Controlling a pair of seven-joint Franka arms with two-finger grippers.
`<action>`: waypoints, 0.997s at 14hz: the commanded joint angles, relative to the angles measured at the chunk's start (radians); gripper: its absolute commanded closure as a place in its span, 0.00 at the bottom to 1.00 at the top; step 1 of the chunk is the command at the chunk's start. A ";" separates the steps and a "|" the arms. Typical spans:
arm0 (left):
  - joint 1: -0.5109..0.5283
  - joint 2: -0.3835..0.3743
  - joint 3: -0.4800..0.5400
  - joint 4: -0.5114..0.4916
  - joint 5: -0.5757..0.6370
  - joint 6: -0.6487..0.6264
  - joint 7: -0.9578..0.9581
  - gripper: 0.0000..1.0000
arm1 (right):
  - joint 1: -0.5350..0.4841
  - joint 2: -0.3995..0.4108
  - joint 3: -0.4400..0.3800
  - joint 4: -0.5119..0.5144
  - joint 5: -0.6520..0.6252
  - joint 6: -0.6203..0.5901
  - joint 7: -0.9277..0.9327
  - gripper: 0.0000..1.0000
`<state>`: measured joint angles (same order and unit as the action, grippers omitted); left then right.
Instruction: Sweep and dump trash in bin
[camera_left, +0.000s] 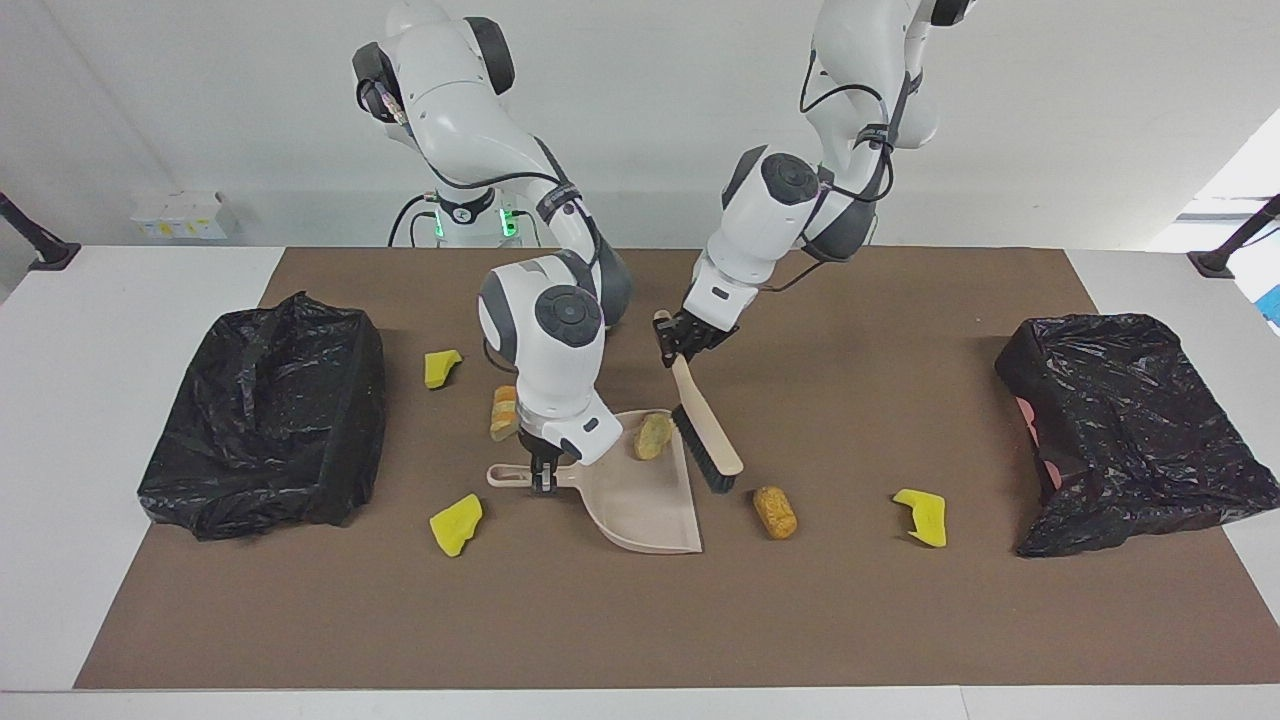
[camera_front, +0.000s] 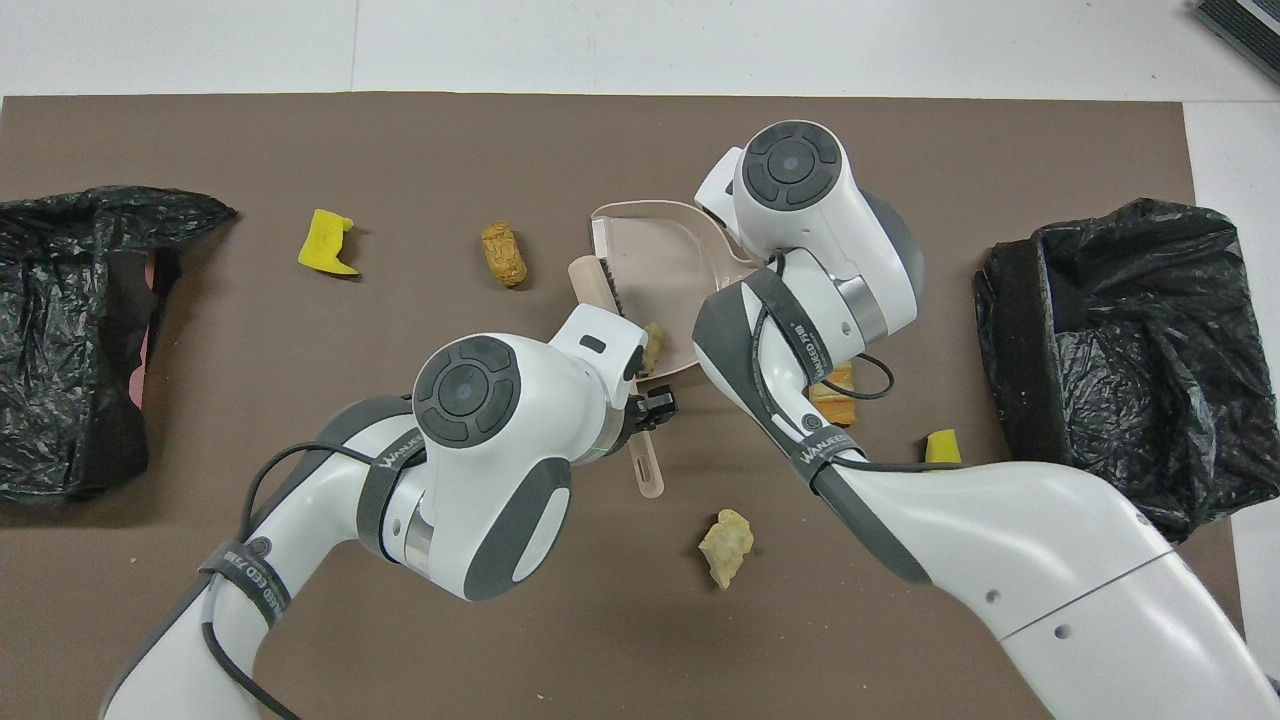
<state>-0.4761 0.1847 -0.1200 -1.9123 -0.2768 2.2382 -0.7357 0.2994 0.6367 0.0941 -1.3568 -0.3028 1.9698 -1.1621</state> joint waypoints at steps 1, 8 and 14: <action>0.077 0.005 -0.003 0.068 0.077 -0.150 -0.014 1.00 | -0.017 -0.002 0.009 -0.024 0.001 0.032 -0.025 1.00; 0.230 0.039 0.013 0.128 0.329 -0.302 0.006 1.00 | -0.026 -0.003 0.009 -0.028 -0.001 0.034 -0.025 1.00; 0.418 0.042 0.013 0.118 0.372 -0.279 0.316 1.00 | -0.026 -0.003 0.009 -0.030 -0.001 0.034 -0.024 1.00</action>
<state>-0.1172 0.2167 -0.0968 -1.8173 0.0764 1.9652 -0.5217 0.2933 0.6368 0.0944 -1.3628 -0.3014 1.9744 -1.1621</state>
